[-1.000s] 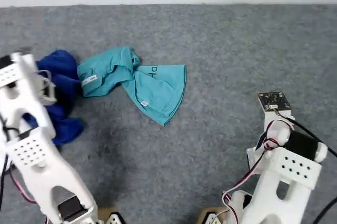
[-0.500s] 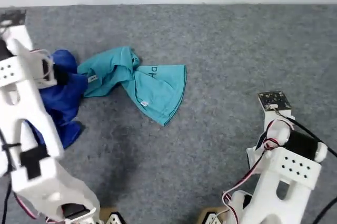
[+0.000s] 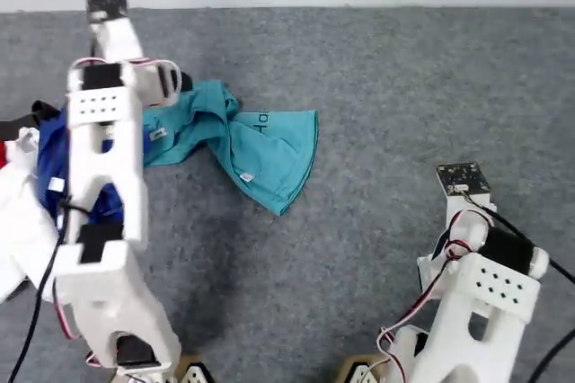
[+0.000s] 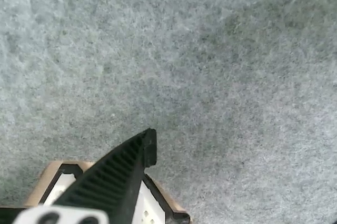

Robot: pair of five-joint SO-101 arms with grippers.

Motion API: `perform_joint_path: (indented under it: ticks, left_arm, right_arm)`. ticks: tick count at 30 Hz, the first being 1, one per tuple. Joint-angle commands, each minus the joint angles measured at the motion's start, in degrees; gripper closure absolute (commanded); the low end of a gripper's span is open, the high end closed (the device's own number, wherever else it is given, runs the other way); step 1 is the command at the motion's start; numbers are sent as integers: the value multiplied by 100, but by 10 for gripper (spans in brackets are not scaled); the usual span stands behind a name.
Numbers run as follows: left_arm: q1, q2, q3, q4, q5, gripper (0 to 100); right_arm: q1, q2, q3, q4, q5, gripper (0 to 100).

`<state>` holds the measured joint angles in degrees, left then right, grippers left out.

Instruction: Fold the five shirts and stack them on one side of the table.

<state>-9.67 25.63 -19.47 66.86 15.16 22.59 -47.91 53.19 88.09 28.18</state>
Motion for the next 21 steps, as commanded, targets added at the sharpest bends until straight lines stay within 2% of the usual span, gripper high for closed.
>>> perform_joint_path:
  ticks: [1,6,11,21]
  left_arm:
    - [308,246,-259,-132,176,705]
    - [659,431,-268,-193,176,705]
    - [677,677,-251,-826,176,715]
    - [695,1213,-259,-1442,167,948]
  right_arm:
    - [13,-4,-18,-84,62,445]
    - [13,-4,-18,-84,62,445]
    - [13,-4,-18,-84,62,445]
    - [13,-4,-18,-84,62,445]
